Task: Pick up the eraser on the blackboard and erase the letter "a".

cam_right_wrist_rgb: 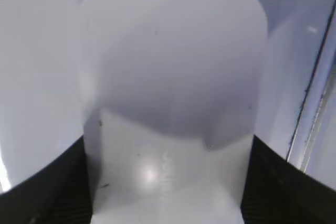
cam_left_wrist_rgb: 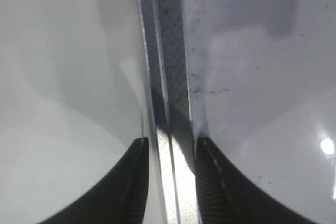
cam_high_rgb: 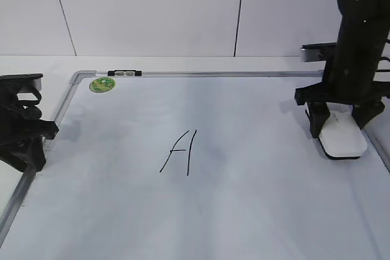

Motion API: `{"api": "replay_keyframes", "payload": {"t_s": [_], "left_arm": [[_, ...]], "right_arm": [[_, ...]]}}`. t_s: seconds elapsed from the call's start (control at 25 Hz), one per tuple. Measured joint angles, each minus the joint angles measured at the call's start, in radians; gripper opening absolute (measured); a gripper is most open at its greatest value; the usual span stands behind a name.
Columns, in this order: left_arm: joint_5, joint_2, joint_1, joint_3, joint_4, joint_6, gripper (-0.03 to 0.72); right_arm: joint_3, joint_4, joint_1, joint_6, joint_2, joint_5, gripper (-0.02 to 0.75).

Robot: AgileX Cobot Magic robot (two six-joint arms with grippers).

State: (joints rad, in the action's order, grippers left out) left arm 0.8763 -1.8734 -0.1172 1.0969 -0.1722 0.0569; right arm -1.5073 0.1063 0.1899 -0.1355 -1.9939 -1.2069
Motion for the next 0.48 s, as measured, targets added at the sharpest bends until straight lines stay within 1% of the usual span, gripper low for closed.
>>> {"api": "replay_keyframes", "payload": {"t_s": [0.12, 0.24, 0.48], "left_arm": [[0.0, 0.0, 0.0, 0.0, 0.0, 0.0, 0.226], [0.0, 0.0, 0.0, 0.0, 0.0, 0.0, 0.225], [0.0, 0.0, 0.0, 0.0, 0.002, 0.0, 0.225]], "right_arm": [[0.0, -0.034, -0.043, 0.019, 0.0, 0.0, 0.523], [0.0, -0.041, -0.071, 0.034, 0.0, 0.0, 0.523], [0.0, -0.033, -0.092, 0.062, 0.0, -0.002, 0.523]]}}
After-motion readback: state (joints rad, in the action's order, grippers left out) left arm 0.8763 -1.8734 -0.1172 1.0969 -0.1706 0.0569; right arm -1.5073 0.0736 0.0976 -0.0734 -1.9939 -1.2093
